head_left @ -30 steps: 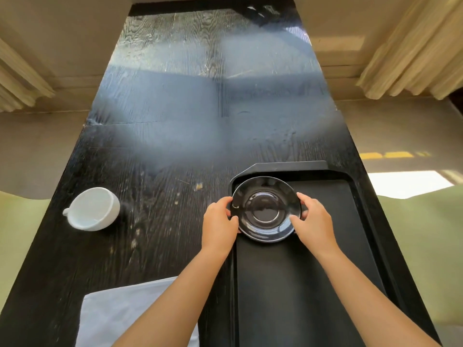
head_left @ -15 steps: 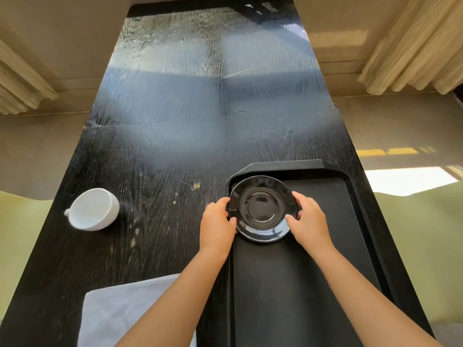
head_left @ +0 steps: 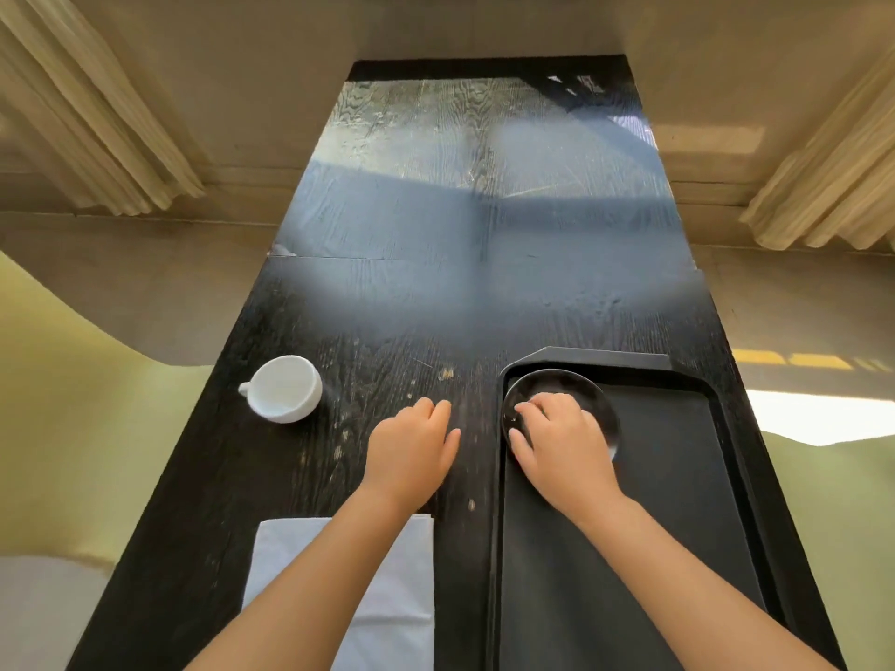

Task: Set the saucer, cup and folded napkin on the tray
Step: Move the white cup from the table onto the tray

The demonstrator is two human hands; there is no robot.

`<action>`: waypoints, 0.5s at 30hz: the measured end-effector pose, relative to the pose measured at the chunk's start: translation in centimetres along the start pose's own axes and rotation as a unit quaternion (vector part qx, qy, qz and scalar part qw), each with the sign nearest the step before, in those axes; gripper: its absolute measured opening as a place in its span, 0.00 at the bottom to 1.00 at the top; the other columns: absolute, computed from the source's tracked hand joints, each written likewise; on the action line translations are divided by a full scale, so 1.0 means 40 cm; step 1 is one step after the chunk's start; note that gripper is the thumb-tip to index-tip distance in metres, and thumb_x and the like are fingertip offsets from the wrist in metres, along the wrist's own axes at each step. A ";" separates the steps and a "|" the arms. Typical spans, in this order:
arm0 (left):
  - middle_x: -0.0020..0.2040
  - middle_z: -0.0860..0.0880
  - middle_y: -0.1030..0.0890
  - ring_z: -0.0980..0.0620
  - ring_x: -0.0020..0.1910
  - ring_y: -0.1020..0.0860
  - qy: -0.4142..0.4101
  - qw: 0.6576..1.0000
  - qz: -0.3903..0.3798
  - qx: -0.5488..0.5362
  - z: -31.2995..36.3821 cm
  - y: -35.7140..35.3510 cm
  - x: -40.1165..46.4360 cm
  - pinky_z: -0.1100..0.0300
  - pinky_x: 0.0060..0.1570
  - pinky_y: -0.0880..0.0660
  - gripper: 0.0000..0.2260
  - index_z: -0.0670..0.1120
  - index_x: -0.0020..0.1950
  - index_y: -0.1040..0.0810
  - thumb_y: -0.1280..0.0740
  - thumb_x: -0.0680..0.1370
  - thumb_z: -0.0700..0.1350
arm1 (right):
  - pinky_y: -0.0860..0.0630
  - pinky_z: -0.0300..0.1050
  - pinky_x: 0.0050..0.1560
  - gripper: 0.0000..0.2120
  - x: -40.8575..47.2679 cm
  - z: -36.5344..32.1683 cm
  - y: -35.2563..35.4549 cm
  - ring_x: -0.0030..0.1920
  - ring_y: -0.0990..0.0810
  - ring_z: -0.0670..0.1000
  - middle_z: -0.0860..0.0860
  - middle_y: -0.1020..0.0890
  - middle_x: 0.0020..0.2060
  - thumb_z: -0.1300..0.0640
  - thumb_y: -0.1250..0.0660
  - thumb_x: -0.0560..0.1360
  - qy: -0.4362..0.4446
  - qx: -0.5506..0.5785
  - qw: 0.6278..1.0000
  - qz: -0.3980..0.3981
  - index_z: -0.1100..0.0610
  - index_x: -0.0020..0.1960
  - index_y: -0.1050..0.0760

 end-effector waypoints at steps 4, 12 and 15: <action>0.53 0.47 0.18 0.49 0.47 0.19 0.072 0.996 0.035 0.032 -0.164 0.064 -0.077 0.58 0.41 0.22 0.18 0.46 0.63 0.26 0.42 0.79 0.54 | 0.22 0.52 0.41 0.13 0.040 -0.203 -0.030 0.48 0.20 0.58 0.55 0.17 0.45 0.55 0.30 0.71 0.092 -0.005 0.996 -0.009 0.61 0.52 0.21; 0.43 0.48 0.21 0.54 0.34 0.28 0.222 0.968 0.019 0.115 -0.535 0.079 -0.179 0.61 0.30 0.35 0.18 0.46 0.54 0.25 0.45 0.79 0.57 | 0.26 0.52 0.48 0.17 0.174 -0.442 -0.190 0.56 0.26 0.58 0.56 0.22 0.56 0.50 0.42 0.77 0.143 -0.012 0.989 -0.023 0.60 0.60 0.28; 0.40 0.48 0.24 0.52 0.34 0.28 0.240 0.965 0.023 0.098 -0.599 0.072 -0.147 0.60 0.30 0.34 0.19 0.45 0.50 0.25 0.45 0.78 0.59 | 0.27 0.52 0.51 0.20 0.254 -0.490 -0.235 0.59 0.28 0.58 0.56 0.24 0.59 0.48 0.42 0.77 0.124 -0.008 0.992 -0.024 0.59 0.64 0.32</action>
Point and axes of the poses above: each hand's wrist, its own x-axis towards the middle knuckle, its own y-axis out of the back of the hand, z = x × y, the point moved 8 cm from there along x, towards the middle knuckle
